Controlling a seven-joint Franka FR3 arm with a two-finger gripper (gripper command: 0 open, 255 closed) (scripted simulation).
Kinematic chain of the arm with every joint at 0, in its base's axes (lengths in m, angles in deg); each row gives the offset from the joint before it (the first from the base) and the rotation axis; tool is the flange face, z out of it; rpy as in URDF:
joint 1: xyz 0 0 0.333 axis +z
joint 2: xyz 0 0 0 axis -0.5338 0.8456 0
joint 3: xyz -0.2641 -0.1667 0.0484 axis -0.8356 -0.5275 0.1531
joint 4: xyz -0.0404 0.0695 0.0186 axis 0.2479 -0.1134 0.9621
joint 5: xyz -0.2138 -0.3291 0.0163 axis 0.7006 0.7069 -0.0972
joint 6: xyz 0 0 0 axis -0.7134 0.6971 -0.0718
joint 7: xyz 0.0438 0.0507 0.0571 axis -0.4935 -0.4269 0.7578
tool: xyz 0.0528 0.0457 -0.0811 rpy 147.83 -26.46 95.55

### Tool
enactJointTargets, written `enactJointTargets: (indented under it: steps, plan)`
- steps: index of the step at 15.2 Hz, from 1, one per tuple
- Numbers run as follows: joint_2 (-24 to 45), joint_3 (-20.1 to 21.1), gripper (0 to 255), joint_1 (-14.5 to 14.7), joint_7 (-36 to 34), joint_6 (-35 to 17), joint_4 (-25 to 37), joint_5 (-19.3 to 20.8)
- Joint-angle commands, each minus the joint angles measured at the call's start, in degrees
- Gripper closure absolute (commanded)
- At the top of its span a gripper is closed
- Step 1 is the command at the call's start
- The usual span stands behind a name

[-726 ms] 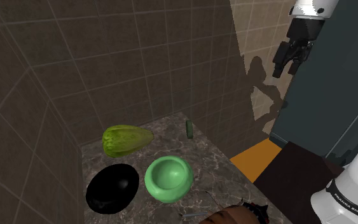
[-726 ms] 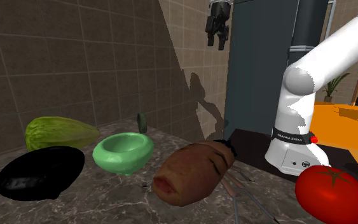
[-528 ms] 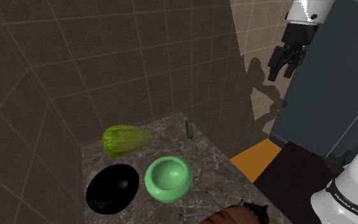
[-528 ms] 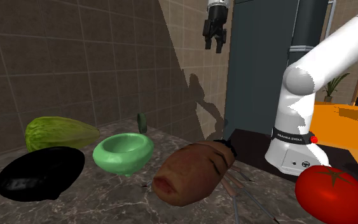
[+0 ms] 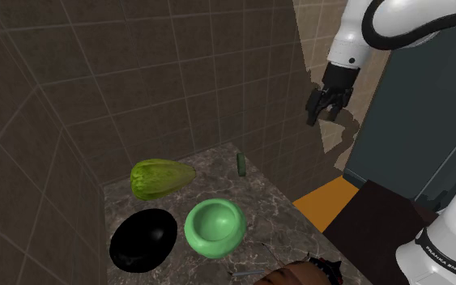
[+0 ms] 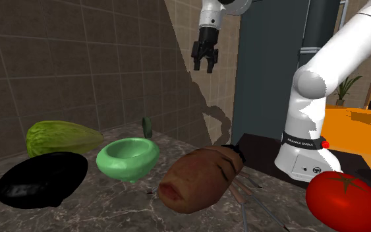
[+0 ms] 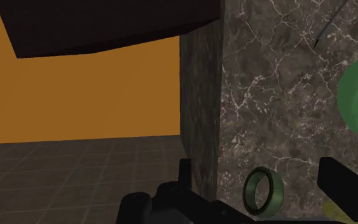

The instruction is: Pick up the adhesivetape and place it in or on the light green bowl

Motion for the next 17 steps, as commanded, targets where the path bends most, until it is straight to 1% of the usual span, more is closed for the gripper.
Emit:
enactJointTargets:
  steps: [1, 5, 9, 13, 17]
  plan:
    - [3.13, 0.88, 0, 0.43, -0.51, -4.66, -0.69, -0.84]
    - [10.09, 2.8, 0, 1.43, -1.72, -13.4, -1.04, -2.43]
    - [18.04, 4.6, 0, 2.32, -2.93, -21.66, 0.11, -3.6]
    - [26.65, 6.18, 0, 3.07, -4.32, -29.14, 2.71, -4.08]
    - [35.6, 7.44, 0, 3.74, -6.14, -35.59, 6.66, -3.58]
